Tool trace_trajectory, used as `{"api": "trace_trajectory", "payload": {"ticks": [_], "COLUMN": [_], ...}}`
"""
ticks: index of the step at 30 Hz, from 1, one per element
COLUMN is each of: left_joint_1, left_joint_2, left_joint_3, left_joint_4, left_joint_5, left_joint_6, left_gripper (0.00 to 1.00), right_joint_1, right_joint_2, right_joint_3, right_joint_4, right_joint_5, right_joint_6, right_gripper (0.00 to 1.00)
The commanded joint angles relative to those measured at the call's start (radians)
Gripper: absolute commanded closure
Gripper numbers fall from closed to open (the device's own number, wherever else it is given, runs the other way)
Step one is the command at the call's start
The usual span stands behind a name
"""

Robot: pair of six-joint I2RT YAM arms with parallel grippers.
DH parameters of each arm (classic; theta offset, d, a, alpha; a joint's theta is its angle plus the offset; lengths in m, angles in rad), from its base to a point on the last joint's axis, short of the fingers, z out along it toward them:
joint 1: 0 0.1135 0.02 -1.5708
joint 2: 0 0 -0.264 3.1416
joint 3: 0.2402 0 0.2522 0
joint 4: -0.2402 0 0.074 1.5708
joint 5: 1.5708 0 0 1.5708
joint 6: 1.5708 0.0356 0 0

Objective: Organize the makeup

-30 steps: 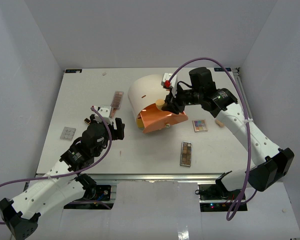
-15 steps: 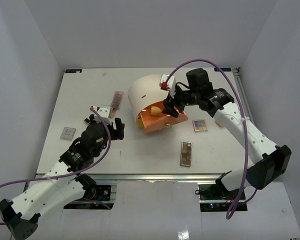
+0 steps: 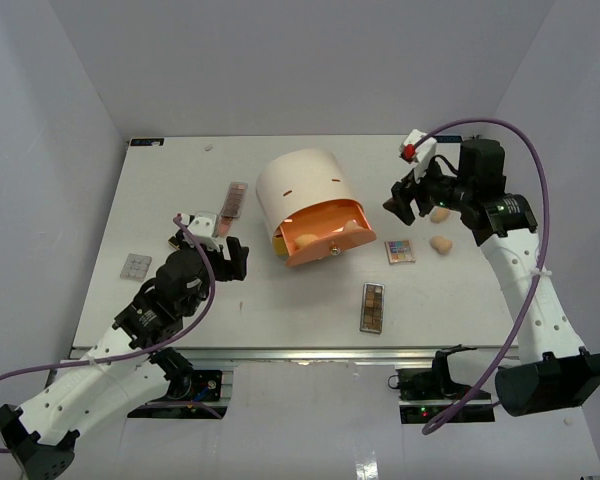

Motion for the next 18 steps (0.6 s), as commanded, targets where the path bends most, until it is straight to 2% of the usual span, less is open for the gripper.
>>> {"api": "trace_trajectory", "payload": {"ticks": [1, 7, 12, 18], "left_joint_1": [0.006, 0.006, 0.006, 0.006], "left_joint_2": [-0.024, -0.042, -0.047, -0.048], "left_joint_3": [-0.001, -0.001, -0.002, -0.002], "left_joint_4": [0.010, 0.011, 0.015, 0.016], "left_joint_5": [0.037, 0.066, 0.087, 0.098], "left_joint_6": [-0.003, -0.003, 0.000, 0.004], "left_gripper": [0.15, 0.15, 0.15, 0.15], "right_joint_1": [-0.124, -0.280, -0.306, -0.306], "right_joint_2": [0.027, 0.114, 0.241, 0.379], "right_joint_3": [-0.141, -0.254, -0.277, -0.249], "right_joint_4": [0.005, 0.025, 0.062, 0.105], "right_joint_5": [0.123, 0.274, 0.427, 0.481], "right_joint_6": [0.041, -0.031, -0.049, -0.048], "right_gripper": [0.24, 0.23, 0.23, 0.25]}}
